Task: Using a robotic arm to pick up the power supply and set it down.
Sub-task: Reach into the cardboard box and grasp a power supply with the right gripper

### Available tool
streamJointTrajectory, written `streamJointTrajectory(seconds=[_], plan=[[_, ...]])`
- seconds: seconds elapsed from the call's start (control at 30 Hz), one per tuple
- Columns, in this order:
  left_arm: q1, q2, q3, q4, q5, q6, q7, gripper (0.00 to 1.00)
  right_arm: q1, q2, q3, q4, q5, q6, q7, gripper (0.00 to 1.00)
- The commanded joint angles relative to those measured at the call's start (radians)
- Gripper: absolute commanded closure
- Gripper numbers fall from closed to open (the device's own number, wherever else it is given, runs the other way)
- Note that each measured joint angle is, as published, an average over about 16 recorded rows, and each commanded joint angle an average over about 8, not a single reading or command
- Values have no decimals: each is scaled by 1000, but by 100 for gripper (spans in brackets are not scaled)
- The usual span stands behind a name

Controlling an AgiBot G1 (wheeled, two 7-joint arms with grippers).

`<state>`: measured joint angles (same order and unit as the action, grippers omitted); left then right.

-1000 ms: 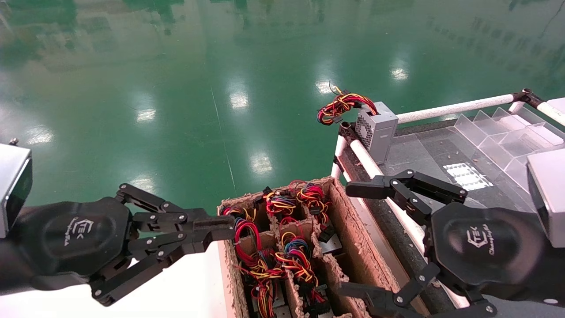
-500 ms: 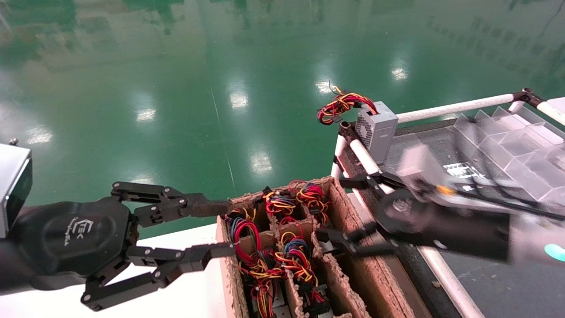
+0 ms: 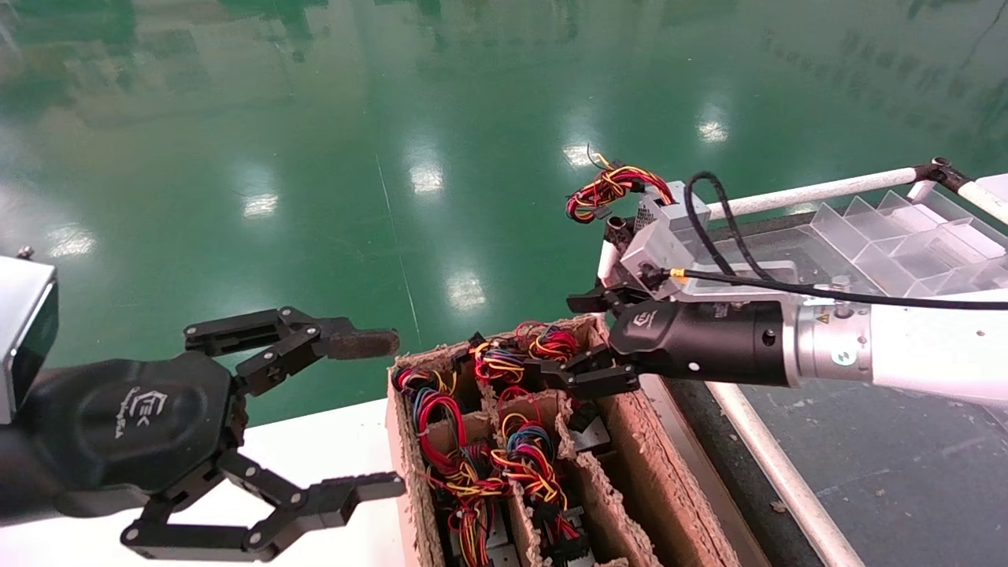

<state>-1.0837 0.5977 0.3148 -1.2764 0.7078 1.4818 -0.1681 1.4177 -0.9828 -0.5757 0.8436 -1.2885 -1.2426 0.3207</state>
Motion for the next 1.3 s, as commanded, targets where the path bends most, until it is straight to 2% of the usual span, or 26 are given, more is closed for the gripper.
streamJointTrajectory(seconds=[0.03, 0.63, 1.3], plan=[[0, 0, 0, 0, 0, 0, 0, 0, 11, -14, -4, -32, -3, -12, -29, 100], [0, 0, 1, 0, 0, 0, 0, 0, 4, -28, -1, -116, -30, 23, -189, 100], [0, -1, 1, 0, -1, -1, 1, 0, -6, -30, 11, -154, -16, 27, -253, 100]])
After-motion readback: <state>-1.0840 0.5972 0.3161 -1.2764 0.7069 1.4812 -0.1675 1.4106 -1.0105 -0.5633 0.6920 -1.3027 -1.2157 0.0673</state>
